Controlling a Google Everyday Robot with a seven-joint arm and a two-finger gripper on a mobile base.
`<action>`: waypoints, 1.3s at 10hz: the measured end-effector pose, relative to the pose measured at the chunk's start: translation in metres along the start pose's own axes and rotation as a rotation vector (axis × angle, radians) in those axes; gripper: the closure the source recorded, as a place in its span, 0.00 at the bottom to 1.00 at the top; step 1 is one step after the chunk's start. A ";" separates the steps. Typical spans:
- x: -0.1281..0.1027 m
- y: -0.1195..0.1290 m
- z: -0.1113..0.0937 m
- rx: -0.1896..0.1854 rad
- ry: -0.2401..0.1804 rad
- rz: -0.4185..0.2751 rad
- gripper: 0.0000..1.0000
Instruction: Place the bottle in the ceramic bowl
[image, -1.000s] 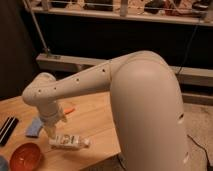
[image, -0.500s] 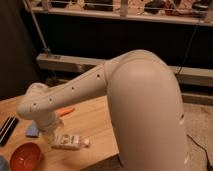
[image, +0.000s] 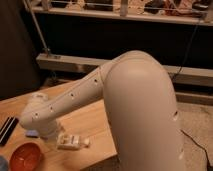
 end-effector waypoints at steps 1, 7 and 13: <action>0.002 -0.001 0.007 -0.002 0.002 0.001 0.35; 0.013 -0.009 0.027 -0.005 0.010 0.018 0.35; 0.026 -0.044 0.039 -0.009 0.007 0.041 0.35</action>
